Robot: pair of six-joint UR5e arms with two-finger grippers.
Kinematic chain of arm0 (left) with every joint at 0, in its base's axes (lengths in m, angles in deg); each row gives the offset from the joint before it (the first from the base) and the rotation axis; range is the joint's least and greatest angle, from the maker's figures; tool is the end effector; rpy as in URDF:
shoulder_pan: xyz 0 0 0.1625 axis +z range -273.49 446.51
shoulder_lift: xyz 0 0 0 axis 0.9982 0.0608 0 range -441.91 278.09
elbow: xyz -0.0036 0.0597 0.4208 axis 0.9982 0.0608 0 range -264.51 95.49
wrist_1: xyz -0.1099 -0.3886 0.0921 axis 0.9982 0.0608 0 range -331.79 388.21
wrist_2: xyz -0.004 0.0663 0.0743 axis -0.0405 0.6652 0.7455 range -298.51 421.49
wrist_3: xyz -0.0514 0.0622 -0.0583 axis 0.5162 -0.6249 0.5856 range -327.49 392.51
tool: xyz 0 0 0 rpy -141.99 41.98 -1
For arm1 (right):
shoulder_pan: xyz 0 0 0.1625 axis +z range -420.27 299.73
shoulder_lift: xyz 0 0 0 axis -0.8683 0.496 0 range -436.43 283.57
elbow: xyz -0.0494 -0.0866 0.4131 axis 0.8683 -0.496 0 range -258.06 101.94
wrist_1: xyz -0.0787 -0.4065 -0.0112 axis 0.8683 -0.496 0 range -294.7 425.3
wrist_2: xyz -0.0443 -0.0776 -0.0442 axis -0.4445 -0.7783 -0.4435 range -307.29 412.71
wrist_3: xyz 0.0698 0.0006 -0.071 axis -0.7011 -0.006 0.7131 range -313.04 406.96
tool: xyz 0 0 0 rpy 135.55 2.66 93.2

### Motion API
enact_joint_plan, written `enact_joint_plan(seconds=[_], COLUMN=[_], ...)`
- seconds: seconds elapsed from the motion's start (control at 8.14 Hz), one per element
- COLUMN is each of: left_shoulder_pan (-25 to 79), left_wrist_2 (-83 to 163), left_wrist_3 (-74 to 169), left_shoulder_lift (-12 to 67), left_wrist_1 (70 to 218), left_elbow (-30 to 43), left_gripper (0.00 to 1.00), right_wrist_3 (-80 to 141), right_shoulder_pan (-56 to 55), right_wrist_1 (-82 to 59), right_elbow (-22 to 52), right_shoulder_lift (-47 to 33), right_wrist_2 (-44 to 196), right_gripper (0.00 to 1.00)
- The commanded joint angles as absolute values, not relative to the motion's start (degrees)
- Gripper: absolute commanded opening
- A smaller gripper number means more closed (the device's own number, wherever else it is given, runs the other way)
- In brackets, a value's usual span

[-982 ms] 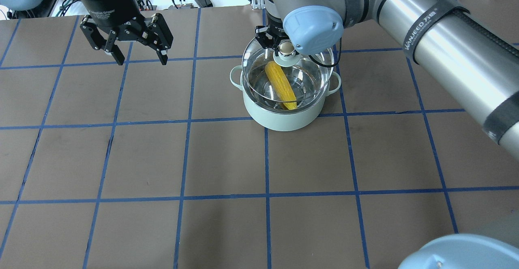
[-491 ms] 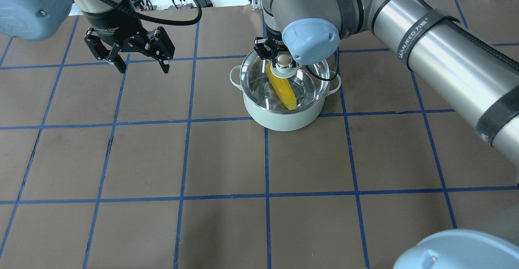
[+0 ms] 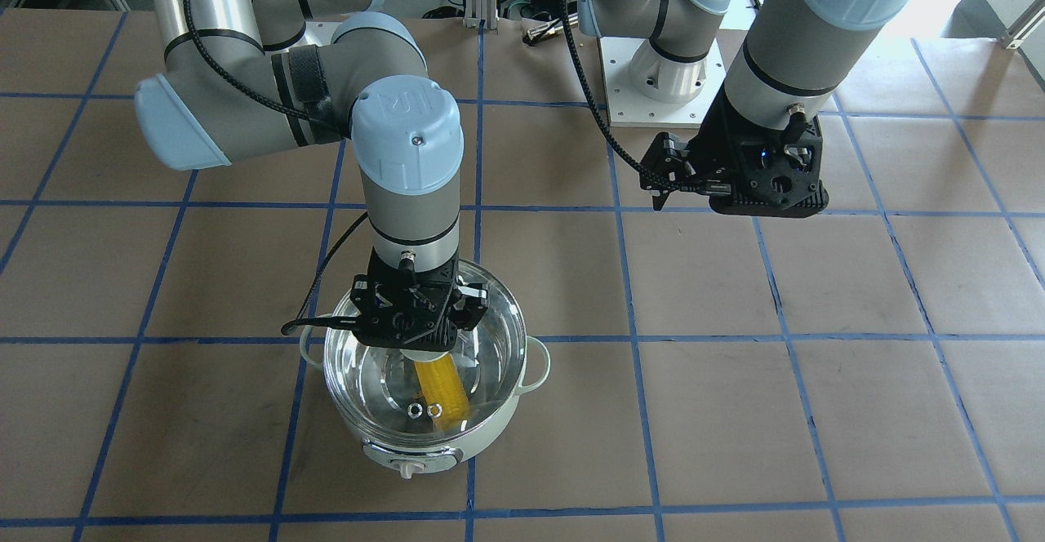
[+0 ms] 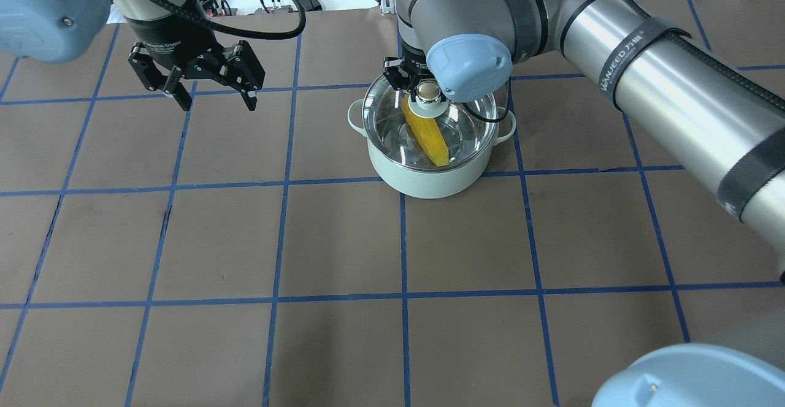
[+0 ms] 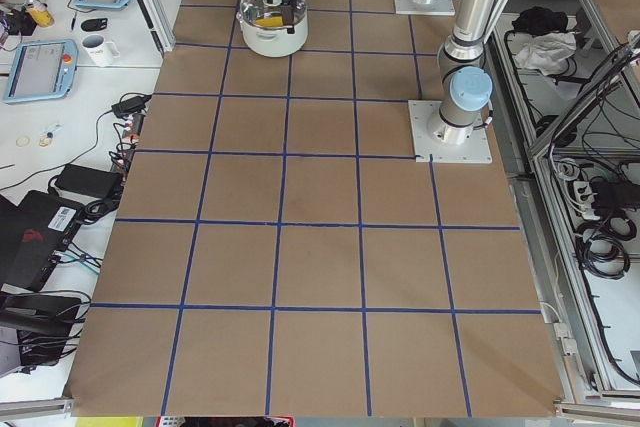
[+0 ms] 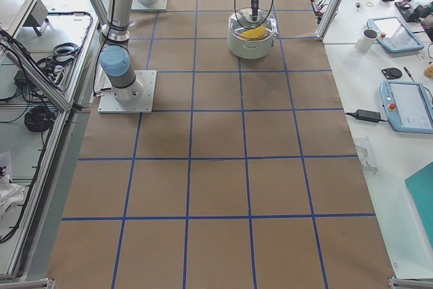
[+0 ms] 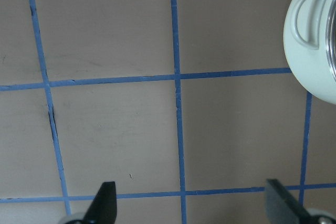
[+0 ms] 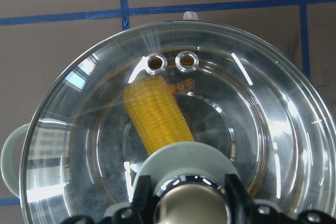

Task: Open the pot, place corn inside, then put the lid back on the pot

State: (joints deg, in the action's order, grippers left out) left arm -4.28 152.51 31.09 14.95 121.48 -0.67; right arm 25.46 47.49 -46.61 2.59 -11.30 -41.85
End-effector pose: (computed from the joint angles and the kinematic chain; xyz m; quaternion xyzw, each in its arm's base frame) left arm -0.1389 -0.5336 0.4735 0.0196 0.9992 0.0347 0.0086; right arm 0.3228 -0.5967 0.3556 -0.0348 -0.9970 0.0658 0.0188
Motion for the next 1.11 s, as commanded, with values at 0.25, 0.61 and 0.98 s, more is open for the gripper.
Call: enact_joint_plan(seconds=[0.25,0.61,0.98], left_shoulder_pan=[-4.3,-4.3,-4.3], left_wrist_2=[152.5,152.5,152.5], left_wrist_3=[31.2,31.3,31.3], left_shoulder_lift=[15.1,15.1,15.3], left_wrist_1=[121.2,121.2,121.2], left_elbow=[-0.3,-0.5,-0.5], left_gripper=[1.0,1.0,1.0], right_wrist_3=[26.5,28.4,28.7], right_shoulder_pan=[47.5,47.4,47.4], right_wrist_1=[-47.2,-47.4,-49.1], right_elbow=[3.6,3.6,3.6], right_shoulder_lift=[-11.4,-11.5,-11.9], right_wrist_2=[-41.9,-41.9,-41.8], right_gripper=[0.29,0.3,0.33])
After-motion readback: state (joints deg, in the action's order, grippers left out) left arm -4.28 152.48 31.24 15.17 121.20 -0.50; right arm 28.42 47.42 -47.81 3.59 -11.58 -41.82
